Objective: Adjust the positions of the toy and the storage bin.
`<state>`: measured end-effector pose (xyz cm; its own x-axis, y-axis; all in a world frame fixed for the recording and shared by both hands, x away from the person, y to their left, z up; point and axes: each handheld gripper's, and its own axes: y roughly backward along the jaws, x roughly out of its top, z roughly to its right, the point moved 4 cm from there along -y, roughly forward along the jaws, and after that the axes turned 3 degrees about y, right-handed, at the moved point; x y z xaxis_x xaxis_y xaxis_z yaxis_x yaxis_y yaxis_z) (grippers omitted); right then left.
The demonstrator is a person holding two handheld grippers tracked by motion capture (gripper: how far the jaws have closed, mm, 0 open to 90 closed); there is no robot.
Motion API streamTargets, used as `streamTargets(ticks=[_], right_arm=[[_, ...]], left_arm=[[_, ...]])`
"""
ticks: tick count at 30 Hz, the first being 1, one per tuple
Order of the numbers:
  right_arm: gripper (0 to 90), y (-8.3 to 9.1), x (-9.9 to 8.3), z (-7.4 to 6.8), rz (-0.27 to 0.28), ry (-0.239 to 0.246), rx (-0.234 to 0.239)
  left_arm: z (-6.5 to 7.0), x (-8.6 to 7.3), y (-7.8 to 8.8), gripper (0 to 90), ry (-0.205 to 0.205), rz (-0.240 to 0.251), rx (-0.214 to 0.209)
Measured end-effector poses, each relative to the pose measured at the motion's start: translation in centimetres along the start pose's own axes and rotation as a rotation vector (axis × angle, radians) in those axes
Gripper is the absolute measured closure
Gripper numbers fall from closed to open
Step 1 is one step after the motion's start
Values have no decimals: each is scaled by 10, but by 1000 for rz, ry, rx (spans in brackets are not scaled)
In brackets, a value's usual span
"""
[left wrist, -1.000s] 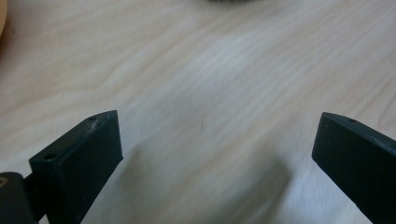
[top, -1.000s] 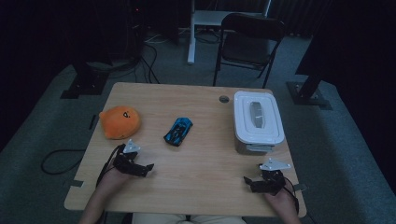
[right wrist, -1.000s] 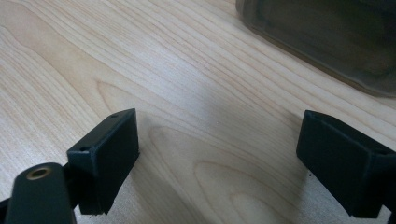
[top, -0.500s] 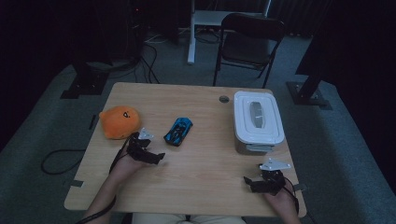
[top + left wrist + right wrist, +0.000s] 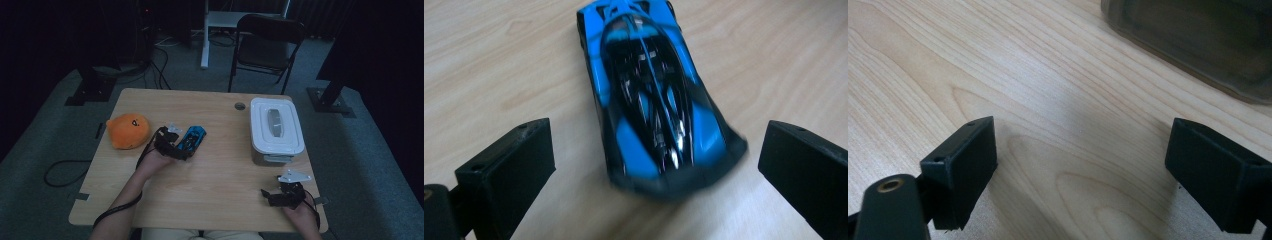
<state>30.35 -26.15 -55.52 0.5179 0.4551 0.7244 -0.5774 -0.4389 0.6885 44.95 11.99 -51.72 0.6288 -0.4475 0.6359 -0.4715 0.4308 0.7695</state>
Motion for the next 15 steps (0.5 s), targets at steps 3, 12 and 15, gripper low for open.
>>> streamTargets(ticks=[3, 12, 15], right_arm=[[128, 0, 0, 0, 0, 0, 0], [128, 0, 0, 0, 0, 0, 0], [128, 0, 0, 0, 0, 0, 0]], left_arm=[[2, 8, -12, 21, -6, -23, 6], [6, 22, -35, 23, -10, -68, 42], [7, 25, -38, 68, 5, -58, 64]])
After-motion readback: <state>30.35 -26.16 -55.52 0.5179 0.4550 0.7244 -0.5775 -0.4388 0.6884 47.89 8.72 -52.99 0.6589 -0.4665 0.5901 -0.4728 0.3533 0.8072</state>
